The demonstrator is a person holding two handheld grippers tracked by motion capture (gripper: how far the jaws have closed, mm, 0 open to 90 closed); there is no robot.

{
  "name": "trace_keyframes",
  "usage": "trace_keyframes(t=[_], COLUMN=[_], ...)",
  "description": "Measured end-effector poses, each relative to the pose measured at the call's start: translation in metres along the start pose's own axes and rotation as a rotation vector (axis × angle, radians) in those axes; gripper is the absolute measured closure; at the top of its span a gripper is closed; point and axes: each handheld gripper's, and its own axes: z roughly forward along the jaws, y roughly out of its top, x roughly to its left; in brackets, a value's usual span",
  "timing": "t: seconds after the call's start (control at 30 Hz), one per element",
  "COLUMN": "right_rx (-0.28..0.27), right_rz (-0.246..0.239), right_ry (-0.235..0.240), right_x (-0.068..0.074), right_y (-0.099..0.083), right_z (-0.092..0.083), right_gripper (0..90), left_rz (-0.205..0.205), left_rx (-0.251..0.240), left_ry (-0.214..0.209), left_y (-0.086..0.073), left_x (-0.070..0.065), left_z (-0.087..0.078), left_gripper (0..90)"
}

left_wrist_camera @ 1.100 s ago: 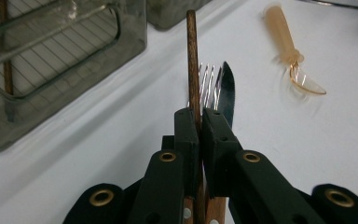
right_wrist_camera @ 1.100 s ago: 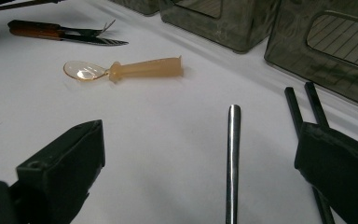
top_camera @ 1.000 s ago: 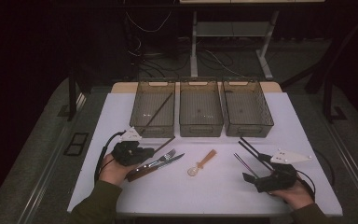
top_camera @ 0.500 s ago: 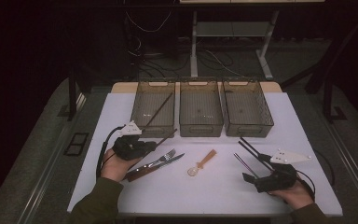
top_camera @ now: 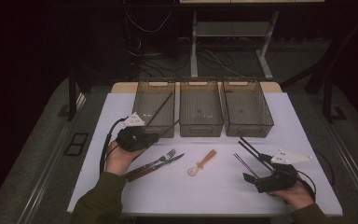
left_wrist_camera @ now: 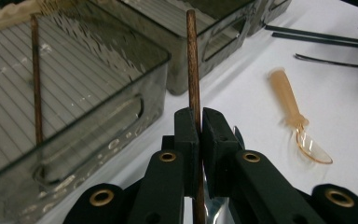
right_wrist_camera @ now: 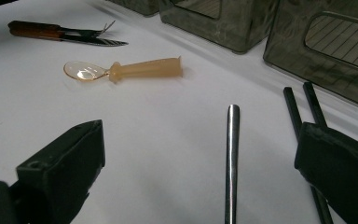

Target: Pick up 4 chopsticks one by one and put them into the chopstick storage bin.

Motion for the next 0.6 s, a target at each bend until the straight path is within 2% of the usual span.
trace_keyframes(t=[0.3, 0.6], right_rx=[0.001, 0.0], right_rz=[0.006, 0.006], right_ry=[-0.002, 0.0], right_x=[-0.001, -0.001], right_y=[0.0, 0.0], right_z=[0.0, -0.001], right_gripper=[1.8, 1.8], left_rz=[0.004, 0.008], left_rx=[-0.018, -0.033], left_ry=[0.017, 0.015], left_y=[0.016, 0.033], left_x=[0.008, 0.014], left_z=[0.004, 0.004], left_gripper=[84.2, 84.2])
